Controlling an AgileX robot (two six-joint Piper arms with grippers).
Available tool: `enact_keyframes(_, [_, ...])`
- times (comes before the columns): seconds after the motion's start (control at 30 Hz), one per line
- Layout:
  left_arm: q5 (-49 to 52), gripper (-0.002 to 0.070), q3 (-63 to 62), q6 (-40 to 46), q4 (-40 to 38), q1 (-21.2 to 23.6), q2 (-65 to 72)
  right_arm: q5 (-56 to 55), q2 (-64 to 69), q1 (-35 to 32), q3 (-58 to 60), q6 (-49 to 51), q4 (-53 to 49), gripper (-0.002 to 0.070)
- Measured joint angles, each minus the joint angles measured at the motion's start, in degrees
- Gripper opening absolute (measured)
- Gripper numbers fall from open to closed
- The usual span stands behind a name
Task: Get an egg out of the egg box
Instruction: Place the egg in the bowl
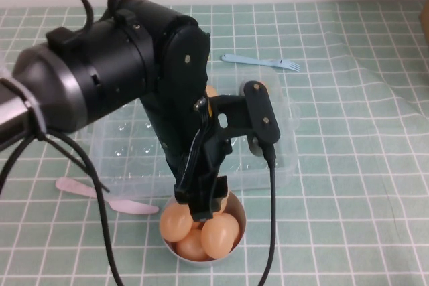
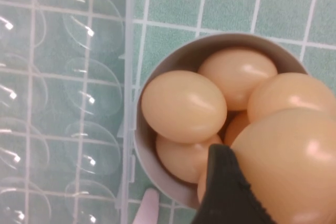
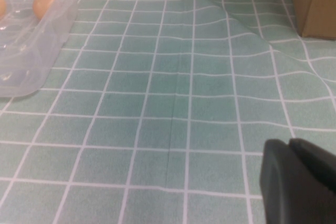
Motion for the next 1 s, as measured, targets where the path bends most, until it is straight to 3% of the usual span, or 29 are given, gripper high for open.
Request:
enact_keyframes(0.27, [0.00, 0.0358, 0.00, 7.08, 0.00, 0.00, 1.49, 0.00, 0.00, 0.00, 0.00, 0.00, 0.00, -0.0017])
enact_keyframes(1.0, [-1.48, 0.0357, 0.00, 7.89, 1.75, 0.00, 6.39, 0.00, 0.00, 0.00, 0.00, 0.00, 0.00, -0.0017])
